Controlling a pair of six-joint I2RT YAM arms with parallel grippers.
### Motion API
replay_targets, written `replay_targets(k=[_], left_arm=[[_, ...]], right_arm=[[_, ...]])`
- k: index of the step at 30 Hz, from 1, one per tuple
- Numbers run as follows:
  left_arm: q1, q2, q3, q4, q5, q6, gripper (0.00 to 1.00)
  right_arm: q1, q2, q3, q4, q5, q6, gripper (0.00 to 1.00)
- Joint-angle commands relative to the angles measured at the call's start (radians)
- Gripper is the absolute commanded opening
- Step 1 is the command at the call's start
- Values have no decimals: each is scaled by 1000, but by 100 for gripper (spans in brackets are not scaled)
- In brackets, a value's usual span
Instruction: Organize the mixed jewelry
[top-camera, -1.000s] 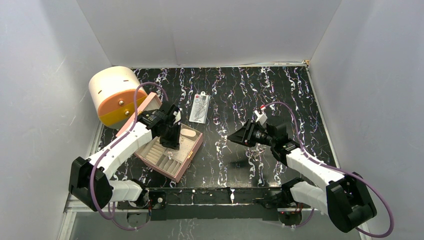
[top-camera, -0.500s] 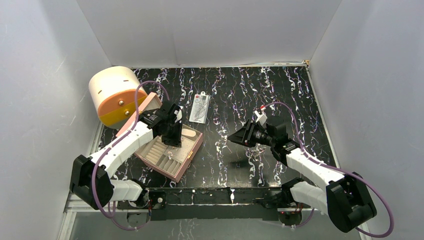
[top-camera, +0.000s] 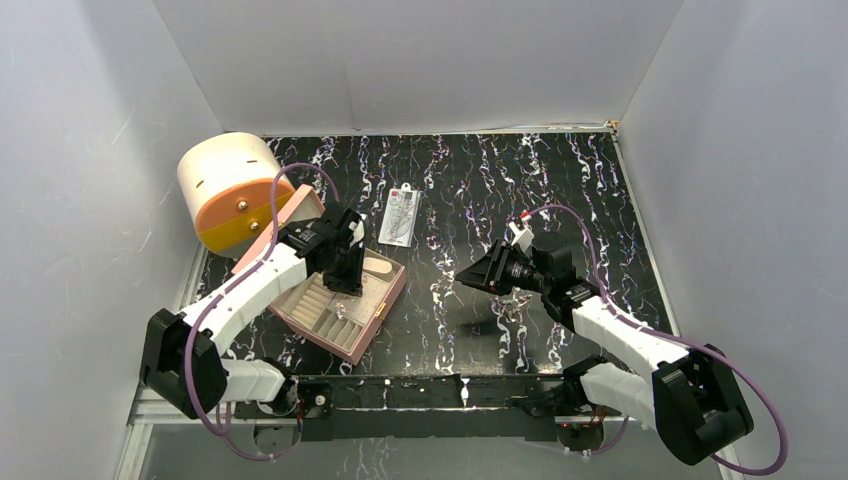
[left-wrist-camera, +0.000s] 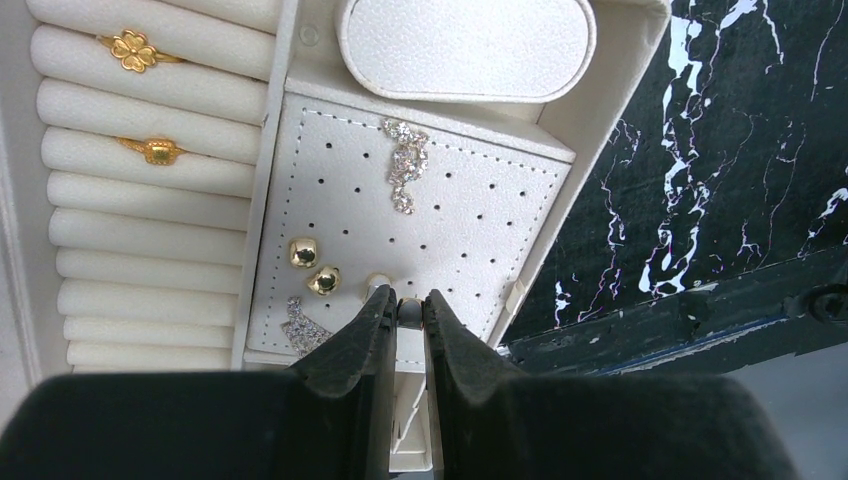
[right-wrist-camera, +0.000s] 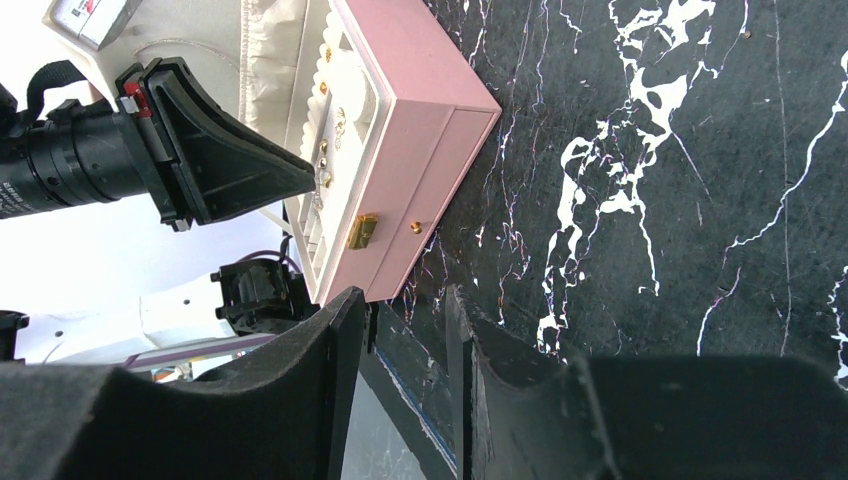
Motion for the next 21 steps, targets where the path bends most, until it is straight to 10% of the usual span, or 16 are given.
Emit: replay_targets(k=[1,21], left_arm=[[4,1,-11,-12,-3,15,8],[3,-9,-35,19,8,12,8]], right_arm=[[-1,-12,31,19,5,-14,44],[0,-15,28,17,8,-11,45]])
